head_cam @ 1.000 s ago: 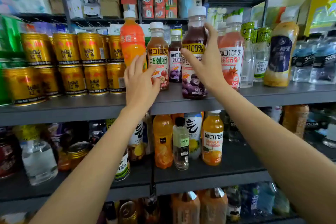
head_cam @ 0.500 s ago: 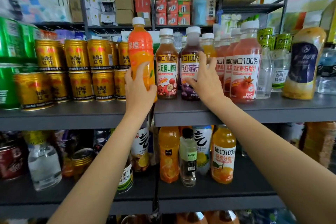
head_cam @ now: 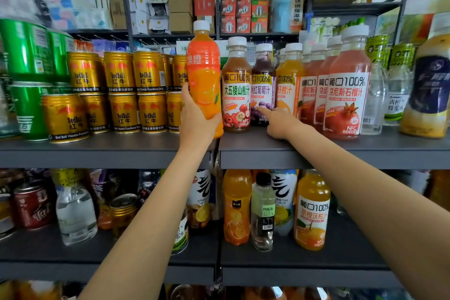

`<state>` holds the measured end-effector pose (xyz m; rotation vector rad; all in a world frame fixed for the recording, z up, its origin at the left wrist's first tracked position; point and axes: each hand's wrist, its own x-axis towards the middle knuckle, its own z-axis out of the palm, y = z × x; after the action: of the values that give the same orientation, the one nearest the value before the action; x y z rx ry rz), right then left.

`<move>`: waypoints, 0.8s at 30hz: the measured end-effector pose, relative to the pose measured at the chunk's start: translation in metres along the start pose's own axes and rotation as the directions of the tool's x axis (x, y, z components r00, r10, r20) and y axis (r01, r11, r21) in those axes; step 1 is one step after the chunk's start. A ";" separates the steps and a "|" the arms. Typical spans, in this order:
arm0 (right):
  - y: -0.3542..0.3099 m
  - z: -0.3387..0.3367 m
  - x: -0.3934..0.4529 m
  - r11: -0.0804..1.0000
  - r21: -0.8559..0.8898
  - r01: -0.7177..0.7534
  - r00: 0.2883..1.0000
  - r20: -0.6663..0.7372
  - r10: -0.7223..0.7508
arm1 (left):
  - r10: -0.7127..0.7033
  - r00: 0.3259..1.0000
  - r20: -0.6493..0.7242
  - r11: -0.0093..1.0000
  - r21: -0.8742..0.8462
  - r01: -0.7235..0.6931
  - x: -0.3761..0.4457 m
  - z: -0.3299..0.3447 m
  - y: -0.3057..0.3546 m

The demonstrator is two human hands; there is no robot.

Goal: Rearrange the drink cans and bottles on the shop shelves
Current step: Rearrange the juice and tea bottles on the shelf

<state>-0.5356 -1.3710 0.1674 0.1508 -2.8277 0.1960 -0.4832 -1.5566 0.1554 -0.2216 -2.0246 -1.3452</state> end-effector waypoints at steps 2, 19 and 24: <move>-0.002 -0.005 -0.006 0.995 0.100 0.011 0.993 -0.116 0.001 | -0.058 0.998 0.014 0.998 0.019 0.058 0.004 0.001 -0.003; -0.056 -0.013 -0.169 0.462 0.707 0.535 0.839 -0.511 -0.190 | 0.451 0.871 0.197 0.893 -0.101 -0.440 -0.119 -0.037 0.003; -0.027 0.026 -0.208 0.646 0.654 0.393 0.889 -0.449 -0.086 | 0.405 0.730 0.550 0.899 -0.093 -0.428 -0.138 -0.026 -0.024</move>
<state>-0.3427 -1.3844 0.0825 0.5986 -2.1364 1.1681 -0.3797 -1.5596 0.0575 -1.1055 -2.2675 -1.0123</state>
